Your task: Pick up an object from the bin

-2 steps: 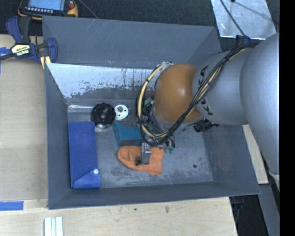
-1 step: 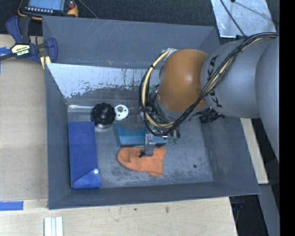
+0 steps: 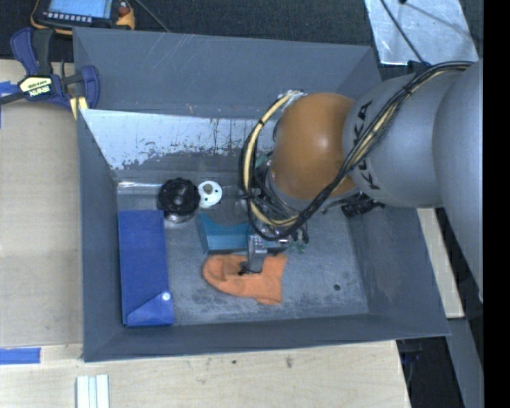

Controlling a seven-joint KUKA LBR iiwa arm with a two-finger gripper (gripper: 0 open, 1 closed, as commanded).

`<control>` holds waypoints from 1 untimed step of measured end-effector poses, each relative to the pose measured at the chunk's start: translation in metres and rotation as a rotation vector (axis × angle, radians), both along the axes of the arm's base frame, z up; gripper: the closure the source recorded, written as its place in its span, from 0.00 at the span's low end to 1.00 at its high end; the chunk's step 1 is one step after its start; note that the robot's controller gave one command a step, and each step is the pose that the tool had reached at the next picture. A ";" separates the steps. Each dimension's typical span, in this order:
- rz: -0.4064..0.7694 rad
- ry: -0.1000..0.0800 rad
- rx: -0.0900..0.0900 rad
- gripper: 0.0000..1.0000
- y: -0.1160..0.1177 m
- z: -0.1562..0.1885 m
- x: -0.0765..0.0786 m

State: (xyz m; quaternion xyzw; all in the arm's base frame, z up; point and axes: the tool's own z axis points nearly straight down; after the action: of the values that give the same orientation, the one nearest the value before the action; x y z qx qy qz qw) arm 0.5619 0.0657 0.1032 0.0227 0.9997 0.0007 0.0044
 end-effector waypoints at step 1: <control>-0.115 0.008 0.000 0.00 -0.011 -0.031 0.007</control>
Offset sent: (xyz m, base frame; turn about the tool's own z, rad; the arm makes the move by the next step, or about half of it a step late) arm 0.0069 -0.0058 -0.0332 0.0868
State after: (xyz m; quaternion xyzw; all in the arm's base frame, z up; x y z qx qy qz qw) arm 0.5686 0.0550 0.0724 0.0802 0.9968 0.0001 0.0004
